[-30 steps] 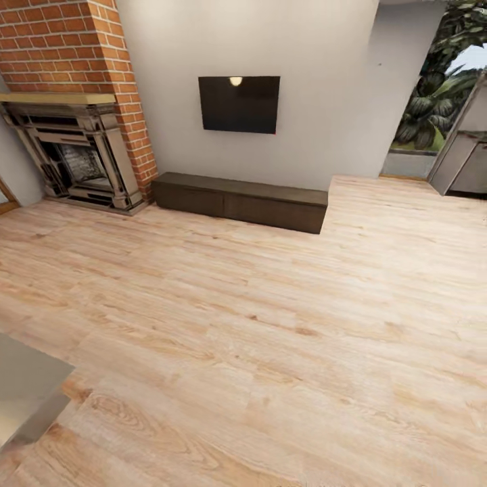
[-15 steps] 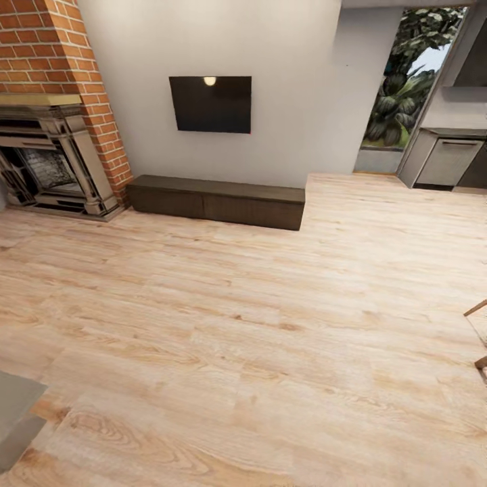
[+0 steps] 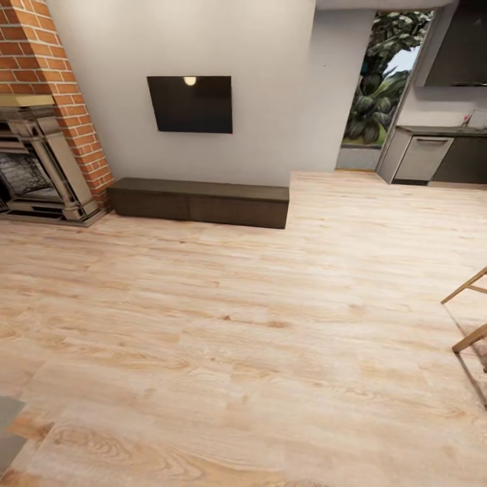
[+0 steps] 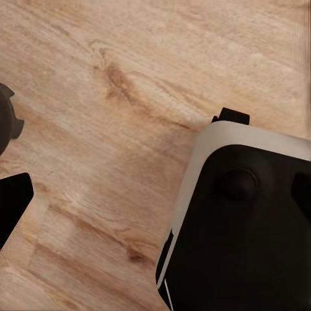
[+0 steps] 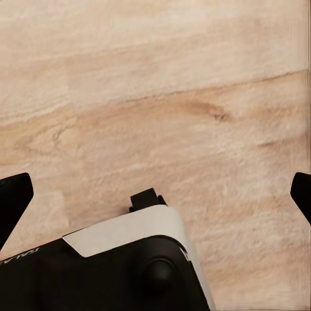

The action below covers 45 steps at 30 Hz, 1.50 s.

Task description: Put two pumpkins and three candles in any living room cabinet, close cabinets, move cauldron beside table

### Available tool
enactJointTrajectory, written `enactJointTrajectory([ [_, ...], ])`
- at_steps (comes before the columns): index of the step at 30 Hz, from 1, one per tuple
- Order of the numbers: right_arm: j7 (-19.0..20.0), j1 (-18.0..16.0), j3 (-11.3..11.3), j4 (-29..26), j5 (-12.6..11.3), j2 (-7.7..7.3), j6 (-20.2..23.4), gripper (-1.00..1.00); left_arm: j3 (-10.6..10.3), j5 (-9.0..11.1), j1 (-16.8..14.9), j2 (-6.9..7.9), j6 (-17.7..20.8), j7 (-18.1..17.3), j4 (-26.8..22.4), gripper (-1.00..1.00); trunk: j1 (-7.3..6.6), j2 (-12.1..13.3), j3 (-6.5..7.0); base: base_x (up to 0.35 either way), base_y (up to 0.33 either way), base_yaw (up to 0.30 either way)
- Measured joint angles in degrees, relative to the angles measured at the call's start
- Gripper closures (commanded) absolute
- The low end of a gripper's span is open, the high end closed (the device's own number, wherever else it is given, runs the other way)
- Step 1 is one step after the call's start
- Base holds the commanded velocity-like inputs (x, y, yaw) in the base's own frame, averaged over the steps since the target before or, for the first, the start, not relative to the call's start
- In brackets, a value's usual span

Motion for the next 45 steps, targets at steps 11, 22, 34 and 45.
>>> enactJointTrajectory([
  [11,0.3,0.0,0.1,0.0,-7.3,-0.04,0.2,-1.0,0.1,-0.1,0.0,-0.59,0.0,-0.1,0.0,-1.0,0.0,0.0,0.0,0.0,0.0,-0.284],
  [22,0.5,0.0,0.1,0.1,-8.9,-0.03,0.4,-1.0,0.1,-0.1,0.0,-0.9,0.3,-0.3,0.0,-1.0,0.0,0.0,0.0,0.0,0.0,-0.284],
  [34,0.6,0.0,0.2,0.1,-8.5,-0.09,0.5,-1.0,0.4,0.1,0.0,-0.95,0.4,-0.3,0.0,-1.0,0.0,0.0,0.0,0.014,0.0,-0.091],
  [45,0.5,0.0,0.1,0.0,-9.0,-0.16,0.1,-1.0,0.7,0.0,0.0,-2.05,-1.6,-0.7,0.0,-1.0,-0.02,0.0,0.0,0.258,0.0,-0.001],
])
